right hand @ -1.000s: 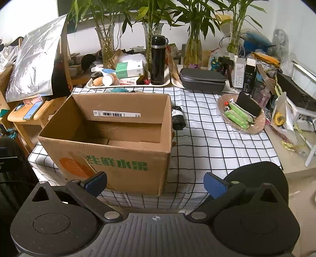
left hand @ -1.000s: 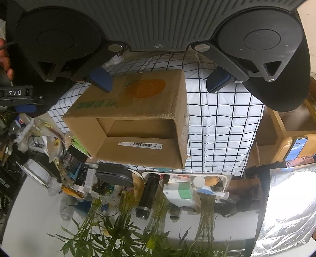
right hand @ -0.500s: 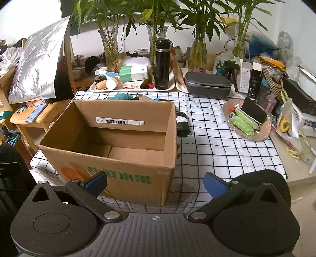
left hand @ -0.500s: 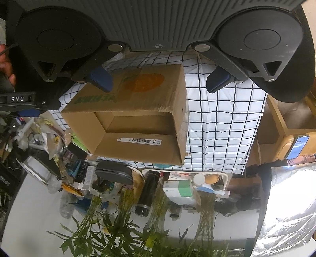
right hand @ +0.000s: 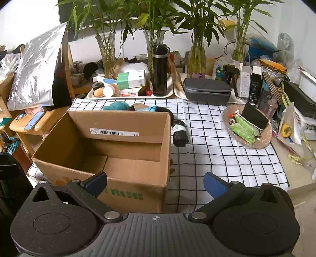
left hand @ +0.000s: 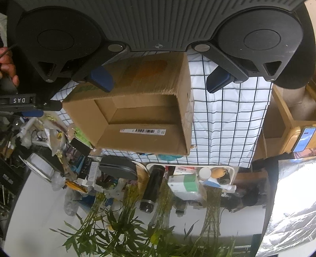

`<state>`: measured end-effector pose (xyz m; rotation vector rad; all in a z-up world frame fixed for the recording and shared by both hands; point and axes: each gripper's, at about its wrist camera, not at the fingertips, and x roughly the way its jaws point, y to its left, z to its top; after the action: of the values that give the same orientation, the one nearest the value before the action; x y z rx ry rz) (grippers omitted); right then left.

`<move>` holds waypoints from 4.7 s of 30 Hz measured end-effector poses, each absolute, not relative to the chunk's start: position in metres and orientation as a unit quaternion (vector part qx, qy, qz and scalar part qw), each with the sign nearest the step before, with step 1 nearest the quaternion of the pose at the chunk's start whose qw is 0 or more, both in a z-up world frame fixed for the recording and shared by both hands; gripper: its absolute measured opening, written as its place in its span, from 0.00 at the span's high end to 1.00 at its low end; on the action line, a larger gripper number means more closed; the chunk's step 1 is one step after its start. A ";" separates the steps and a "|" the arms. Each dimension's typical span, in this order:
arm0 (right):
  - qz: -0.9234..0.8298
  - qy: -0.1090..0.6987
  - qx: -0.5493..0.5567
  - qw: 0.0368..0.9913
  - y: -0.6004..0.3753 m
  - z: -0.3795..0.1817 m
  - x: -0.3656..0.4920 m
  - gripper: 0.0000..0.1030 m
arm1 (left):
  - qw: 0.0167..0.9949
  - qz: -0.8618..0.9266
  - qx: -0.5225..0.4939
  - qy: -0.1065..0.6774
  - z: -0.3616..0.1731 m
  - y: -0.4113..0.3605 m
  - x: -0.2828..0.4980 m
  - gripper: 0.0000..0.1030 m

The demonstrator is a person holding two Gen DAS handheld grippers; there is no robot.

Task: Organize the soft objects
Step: 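Move both tools past the cardboard box toward the soft items, then close left tool on teal loofah while right tool closes on black bag roll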

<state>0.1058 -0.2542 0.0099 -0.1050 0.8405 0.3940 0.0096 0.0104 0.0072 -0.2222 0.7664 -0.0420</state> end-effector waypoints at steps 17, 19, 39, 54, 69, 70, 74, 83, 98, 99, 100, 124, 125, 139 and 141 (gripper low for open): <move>0.198 0.325 -0.035 0.924 -0.264 0.024 0.137 0.00 | 0.935 0.009 -0.094 0.342 0.024 0.013 0.037 0.00; 0.189 0.312 -0.041 0.930 -0.265 0.019 0.137 0.00 | 0.935 0.011 -0.093 0.341 0.021 0.015 0.037 0.00; 0.210 0.357 -0.037 0.909 -0.272 -0.009 0.153 0.00 | 0.937 0.004 -0.067 0.343 0.003 0.025 0.062 0.00; 0.221 0.382 -0.005 0.897 -0.275 -0.016 0.197 0.00 | 0.936 -0.035 -0.069 0.345 -0.002 0.032 0.095 0.00; 0.212 0.384 0.032 0.898 -0.278 -0.032 0.256 0.00 | 0.932 -0.058 -0.112 0.339 -0.010 0.062 0.143 0.00; 0.207 0.382 0.030 0.900 -0.278 -0.034 0.260 0.00 | 0.932 -0.062 -0.115 0.338 -0.011 0.065 0.148 0.00; 0.200 0.376 0.029 0.904 -0.277 -0.039 0.277 0.00 | 0.931 -0.079 -0.115 0.338 -0.017 0.072 0.166 0.00; 0.201 0.394 0.048 0.896 -0.273 -0.055 0.311 0.00 | 0.923 -0.105 -0.126 0.348 -0.048 0.090 0.217 0.00; 0.188 0.412 0.031 0.891 -0.260 -0.074 0.351 0.00 | 0.875 -0.160 -0.212 0.406 -0.111 0.109 0.289 0.00; 0.186 0.415 0.033 0.890 -0.260 -0.075 0.354 0.00 | 0.871 -0.160 -0.211 0.414 -0.115 0.108 0.293 0.00; 0.184 0.419 0.038 0.888 -0.261 -0.077 0.356 0.00 | 0.867 -0.163 -0.211 0.421 -0.119 0.107 0.296 0.00; 0.154 0.425 -0.003 0.892 -0.262 -0.090 0.363 0.00 | 0.879 -0.160 -0.199 0.403 -0.106 0.106 0.301 0.76; 0.153 0.424 -0.006 0.893 -0.262 -0.090 0.364 0.00 | 0.881 -0.159 -0.199 0.398 -0.104 0.107 0.299 0.78; 0.199 0.465 -0.119 0.855 -0.218 -0.135 0.384 0.14 | 0.903 -0.155 -0.190 0.352 -0.087 0.112 0.287 0.93; 0.201 0.474 -0.128 0.847 -0.210 -0.144 0.387 0.16 | 0.907 -0.152 -0.188 0.346 -0.085 0.113 0.285 0.93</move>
<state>0.3875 -0.2102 -0.1437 -0.2709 1.0003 0.4236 0.2852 0.1133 -0.0855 -0.3880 0.7137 -0.3141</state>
